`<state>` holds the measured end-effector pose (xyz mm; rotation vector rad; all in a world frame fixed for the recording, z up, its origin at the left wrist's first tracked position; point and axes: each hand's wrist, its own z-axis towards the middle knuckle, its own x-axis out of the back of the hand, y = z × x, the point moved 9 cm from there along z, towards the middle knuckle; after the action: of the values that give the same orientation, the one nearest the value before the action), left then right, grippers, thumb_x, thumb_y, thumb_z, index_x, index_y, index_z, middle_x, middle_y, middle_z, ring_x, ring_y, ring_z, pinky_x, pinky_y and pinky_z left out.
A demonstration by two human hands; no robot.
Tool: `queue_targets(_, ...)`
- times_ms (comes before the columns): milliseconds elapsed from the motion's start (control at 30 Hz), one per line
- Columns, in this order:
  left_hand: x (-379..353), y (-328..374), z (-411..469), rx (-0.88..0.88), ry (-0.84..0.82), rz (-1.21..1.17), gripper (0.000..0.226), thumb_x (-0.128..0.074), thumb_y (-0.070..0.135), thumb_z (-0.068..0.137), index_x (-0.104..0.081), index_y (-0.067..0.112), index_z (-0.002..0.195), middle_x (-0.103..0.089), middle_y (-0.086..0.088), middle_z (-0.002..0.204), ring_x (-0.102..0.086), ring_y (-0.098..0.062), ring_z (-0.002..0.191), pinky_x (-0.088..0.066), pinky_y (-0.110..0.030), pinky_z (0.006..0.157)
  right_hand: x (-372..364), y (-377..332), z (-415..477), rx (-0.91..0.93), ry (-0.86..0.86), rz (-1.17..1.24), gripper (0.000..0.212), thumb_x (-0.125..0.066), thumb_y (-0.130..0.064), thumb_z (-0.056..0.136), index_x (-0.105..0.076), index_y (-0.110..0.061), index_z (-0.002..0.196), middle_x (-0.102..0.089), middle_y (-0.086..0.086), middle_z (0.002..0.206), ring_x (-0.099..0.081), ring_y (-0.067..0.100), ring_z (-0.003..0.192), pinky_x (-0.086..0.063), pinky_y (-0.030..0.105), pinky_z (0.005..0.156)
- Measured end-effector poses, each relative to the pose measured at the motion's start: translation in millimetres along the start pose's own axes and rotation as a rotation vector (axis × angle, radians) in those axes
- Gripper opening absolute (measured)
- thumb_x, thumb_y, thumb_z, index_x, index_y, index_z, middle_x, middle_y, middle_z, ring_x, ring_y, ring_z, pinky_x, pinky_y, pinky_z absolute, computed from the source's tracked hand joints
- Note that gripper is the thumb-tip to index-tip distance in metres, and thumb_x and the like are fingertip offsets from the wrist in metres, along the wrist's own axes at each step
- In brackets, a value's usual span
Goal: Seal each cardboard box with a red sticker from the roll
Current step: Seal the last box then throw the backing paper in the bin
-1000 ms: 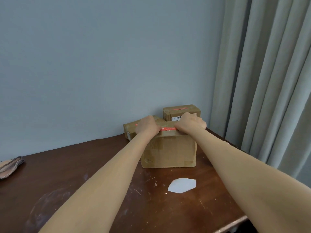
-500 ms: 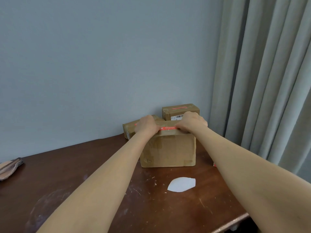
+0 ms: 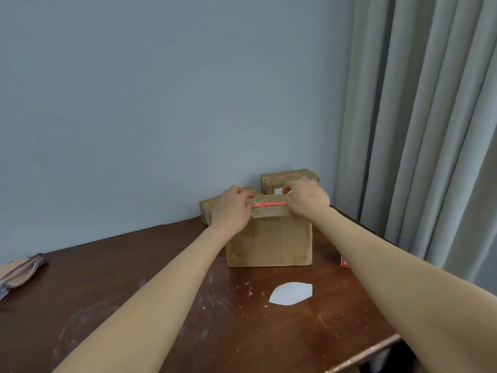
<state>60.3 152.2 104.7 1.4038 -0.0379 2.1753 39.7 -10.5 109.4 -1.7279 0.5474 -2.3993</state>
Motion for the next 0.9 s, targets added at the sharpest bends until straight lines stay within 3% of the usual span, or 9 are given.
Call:
queue_targets(167,-15,20,-16,-0.105,-0.117,0.142,0.044,-0.032,0.030,0.099,-0.042,0.026,0.142,-0.035,-0.004,0.150,-0.028,-0.023,0.138,-0.025,-0.039,0.113,-11,-23,-21,0.209,-0.025,-0.140,0.041,-0.033,-0.031,0.100,-0.054,-0.027,0.135,-0.042,0.007,0.142,-0.030,0.029,0.133,-0.031,0.042,0.107)
queue_targets(267,-22,25,-21,-0.095,-0.198,0.190,0.048,-0.032,0.036,0.098,-0.035,0.031,0.145,-0.028,-0.004,0.154,-0.020,-0.023,0.143,-0.015,-0.043,0.117,-21,-26,-29,0.231,-0.093,-0.164,0.045,-0.028,-0.034,0.101,-0.047,-0.026,0.141,-0.032,0.007,0.152,-0.015,0.029,0.145,-0.019,0.043,0.114)
queue_targets(400,-29,23,-24,-0.080,-0.250,0.259,0.058,-0.043,0.045,0.090,-0.028,0.035,0.146,-0.028,-0.003,0.153,-0.020,-0.024,0.142,-0.014,-0.044,0.115,-29,-25,-32,0.225,-0.145,-0.176,0.046,-0.023,-0.037,0.101,-0.043,-0.033,0.143,-0.020,0.007,0.158,0.000,0.030,0.148,-0.006,0.044,0.118)
queue_targets(700,-28,16,-19,-0.061,-0.240,0.341,0.074,-0.055,0.053,0.080,-0.026,0.035,0.147,-0.029,-0.003,0.151,-0.024,-0.026,0.138,-0.019,-0.040,0.112,-32,-17,-27,0.169,-0.183,-0.163,0.050,-0.021,-0.042,0.101,-0.033,-0.033,0.148,-0.018,0.011,0.159,0.002,0.032,0.148,-0.008,0.047,0.118)
queue_targets(900,-30,10,-17,-0.050,-0.219,0.370,0.077,-0.055,0.060,0.079,-0.030,0.030,0.145,-0.031,-0.004,0.149,-0.026,-0.026,0.136,-0.024,-0.039,0.109,-34,-6,-22,0.109,-0.163,-0.225,0.056,-0.020,-0.052,0.098,-0.043,-0.028,0.143,-0.021,0.015,0.157,0.000,0.036,0.147,-0.011,0.051,0.118)
